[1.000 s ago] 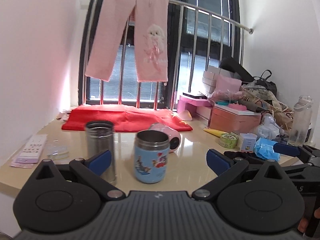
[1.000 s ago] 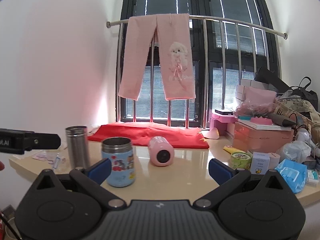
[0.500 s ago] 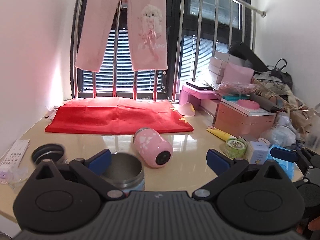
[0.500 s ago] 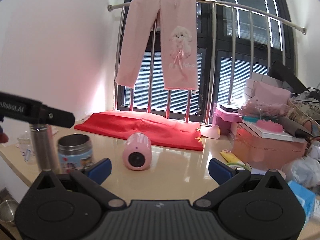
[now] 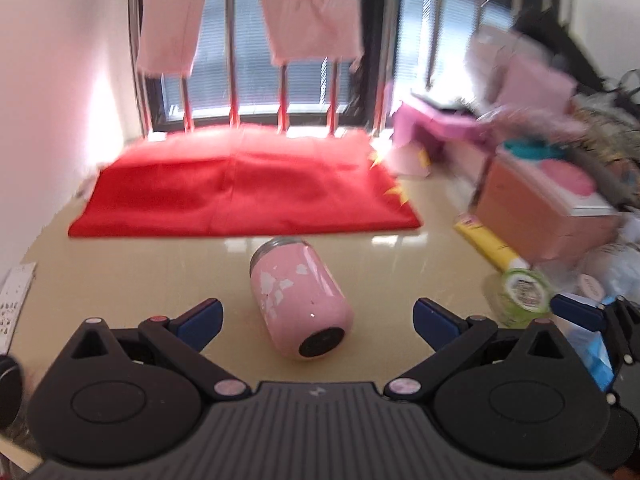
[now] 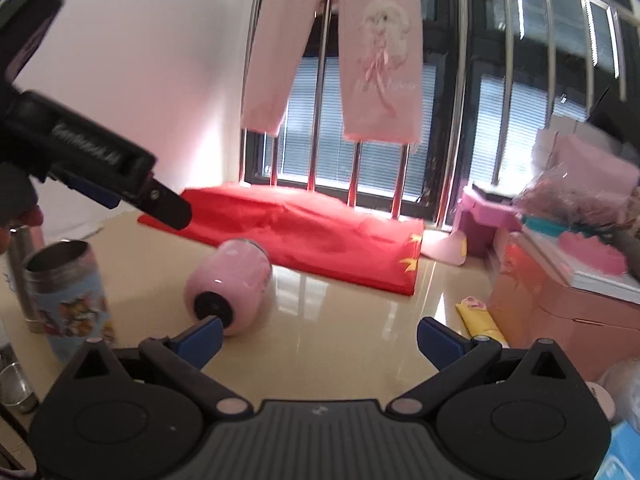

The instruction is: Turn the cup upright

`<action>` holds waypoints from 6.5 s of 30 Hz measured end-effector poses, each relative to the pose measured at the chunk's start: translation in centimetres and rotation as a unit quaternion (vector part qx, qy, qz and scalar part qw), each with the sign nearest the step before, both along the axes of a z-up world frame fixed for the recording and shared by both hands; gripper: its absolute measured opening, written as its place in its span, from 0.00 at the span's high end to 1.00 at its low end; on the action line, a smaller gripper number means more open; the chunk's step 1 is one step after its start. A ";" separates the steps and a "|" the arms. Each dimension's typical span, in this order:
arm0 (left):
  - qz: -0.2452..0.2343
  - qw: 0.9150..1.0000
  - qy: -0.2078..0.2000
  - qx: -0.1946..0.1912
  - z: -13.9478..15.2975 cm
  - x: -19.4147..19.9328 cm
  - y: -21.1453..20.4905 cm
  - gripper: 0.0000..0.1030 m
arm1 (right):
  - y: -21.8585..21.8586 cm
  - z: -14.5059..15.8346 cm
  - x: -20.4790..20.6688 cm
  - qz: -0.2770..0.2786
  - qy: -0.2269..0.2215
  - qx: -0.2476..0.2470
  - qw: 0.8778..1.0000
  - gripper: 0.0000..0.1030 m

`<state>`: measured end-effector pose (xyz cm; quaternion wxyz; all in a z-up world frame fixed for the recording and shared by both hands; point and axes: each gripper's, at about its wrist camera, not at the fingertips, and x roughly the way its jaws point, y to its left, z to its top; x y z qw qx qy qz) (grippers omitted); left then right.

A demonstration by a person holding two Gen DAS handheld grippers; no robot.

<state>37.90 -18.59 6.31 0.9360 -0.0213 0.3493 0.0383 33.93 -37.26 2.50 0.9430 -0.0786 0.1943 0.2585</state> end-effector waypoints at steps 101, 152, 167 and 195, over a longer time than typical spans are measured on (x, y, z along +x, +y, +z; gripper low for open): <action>-0.179 0.983 -0.042 -0.023 -7.0 -17.9 14.4 0.00 | 10.0 0.8 0.2 -0.269 0.302 0.073 0.912 0.00; -0.163 0.986 -0.029 -0.034 -7.2 -18.9 13.9 0.00 | 10.2 -1.1 -3.9 -0.085 0.198 -0.014 0.976 0.19; -0.140 0.985 -0.098 -0.019 -6.5 -20.9 12.8 0.00 | 11.6 -2.4 -9.8 -0.098 -0.093 0.066 0.989 0.19; -0.101 0.985 -0.136 -0.011 -5.0 -23.3 14.4 0.00 | 9.9 -4.5 -14.3 -0.105 -0.161 0.116 0.974 0.00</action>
